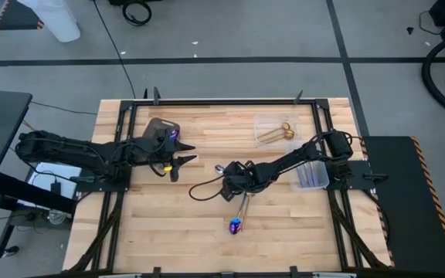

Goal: Sort silverware by color (type)
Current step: Put the purple spoon into the bottom transparent bin

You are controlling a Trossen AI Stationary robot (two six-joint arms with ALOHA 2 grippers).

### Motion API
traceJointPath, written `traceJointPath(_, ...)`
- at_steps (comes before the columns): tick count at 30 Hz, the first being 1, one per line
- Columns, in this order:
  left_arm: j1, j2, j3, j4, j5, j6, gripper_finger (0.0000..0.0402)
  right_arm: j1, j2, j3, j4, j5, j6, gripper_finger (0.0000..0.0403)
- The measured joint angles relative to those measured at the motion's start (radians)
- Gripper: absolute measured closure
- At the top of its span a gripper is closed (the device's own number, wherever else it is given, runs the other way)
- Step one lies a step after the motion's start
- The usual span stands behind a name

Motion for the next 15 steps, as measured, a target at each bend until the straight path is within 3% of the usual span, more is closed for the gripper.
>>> traceJointPath(15,0.0,0.0,0.0,-0.007,-0.01,0.001,0.0249,0.0,-0.052,0.0,-0.007,0.025,-0.073,0.0344)
